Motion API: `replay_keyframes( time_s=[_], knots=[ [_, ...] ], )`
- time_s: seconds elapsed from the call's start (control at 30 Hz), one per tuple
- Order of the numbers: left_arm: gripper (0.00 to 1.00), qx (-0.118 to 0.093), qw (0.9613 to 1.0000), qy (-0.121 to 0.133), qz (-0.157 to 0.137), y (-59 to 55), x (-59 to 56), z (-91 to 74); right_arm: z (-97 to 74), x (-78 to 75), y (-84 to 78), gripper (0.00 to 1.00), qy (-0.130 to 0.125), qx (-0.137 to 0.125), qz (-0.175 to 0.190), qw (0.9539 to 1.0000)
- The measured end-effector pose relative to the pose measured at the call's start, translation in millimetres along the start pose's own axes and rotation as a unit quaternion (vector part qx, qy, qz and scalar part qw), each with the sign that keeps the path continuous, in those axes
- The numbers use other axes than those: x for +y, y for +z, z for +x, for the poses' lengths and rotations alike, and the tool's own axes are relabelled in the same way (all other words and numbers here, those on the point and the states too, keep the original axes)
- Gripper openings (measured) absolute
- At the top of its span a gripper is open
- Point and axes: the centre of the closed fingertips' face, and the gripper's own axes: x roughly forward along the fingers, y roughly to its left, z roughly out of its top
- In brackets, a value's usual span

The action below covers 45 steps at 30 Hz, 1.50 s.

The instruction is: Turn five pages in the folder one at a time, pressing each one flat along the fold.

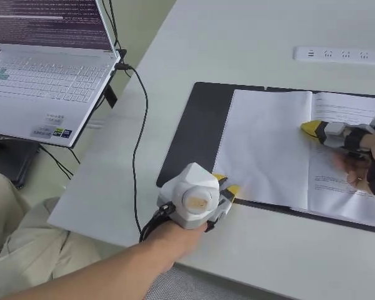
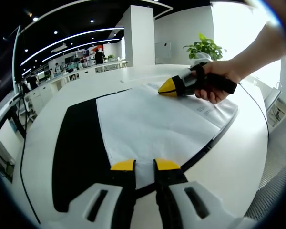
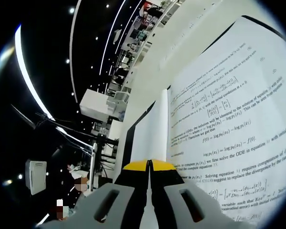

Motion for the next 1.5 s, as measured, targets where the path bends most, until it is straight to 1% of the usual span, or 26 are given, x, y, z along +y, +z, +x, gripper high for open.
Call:
replay_keyframes(
  time_s=[0.13, 0.17, 0.2, 0.4, 0.77, 0.9, 1.03, 1.13, 1.33, 1.5],
  knots=[
    [0.13, -0.001, 1.0000, 0.000, 0.000, 0.0, 0.1, -0.2, -6.6, 2.6, -9.9, 0.00, 0.006, 0.008, 0.001, 0.9999],
    [0.13, -0.001, 1.0000, 0.001, 0.000, 0.0, 0.2, -0.2, -8.2, 4.4, -17.2, 0.00, 0.012, 0.021, 0.003, 0.9997],
    [0.13, -0.001, 1.0000, 0.001, 0.000, 0.0, 0.2, -0.2, -9.1, 4.6, -20.6, 0.00, 0.014, 0.026, 0.000, 0.9996],
    [0.13, 0.001, 1.0000, 0.002, 0.001, 0.8, -0.3, -1.4, -16.0, 8.6, -33.9, 0.00, 0.017, 0.035, -0.005, 0.9992],
    [0.13, 0.002, 1.0000, 0.002, 0.005, 1.1, -0.4, -1.9, -26.2, 9.3, -51.1, 0.00, 0.020, 0.046, -0.006, 0.9987],
    [0.13, 0.001, 1.0000, 0.002, 0.005, 0.7, -0.2, -1.2, -30.9, 11.1, -60.5, 0.00, 0.023, 0.052, -0.005, 0.9984],
    [0.13, 0.001, 1.0000, 0.002, 0.005, 0.8, -0.3, -1.4, -35.3, 12.7, -70.4, 0.00, 0.028, 0.061, -0.004, 0.9977],
    [0.13, 0.001, 1.0000, 0.002, 0.006, 0.9, -0.6, -1.7, -38.4, 12.8, -77.9, 0.00, 0.031, 0.074, -0.005, 0.9968],
    [0.13, 0.002, 1.0000, 0.005, 0.007, 1.2, -1.0, -2.4, -45.6, 15.2, -90.3, 0.00, 0.035, 0.083, -0.007, 0.9959],
    [0.13, 0.001, 1.0000, 0.006, 0.006, 1.2, -1.1, -2.8, -53.0, 14.6, -103.8, 0.00, 0.038, 0.098, -0.005, 0.9944]
  ],
)
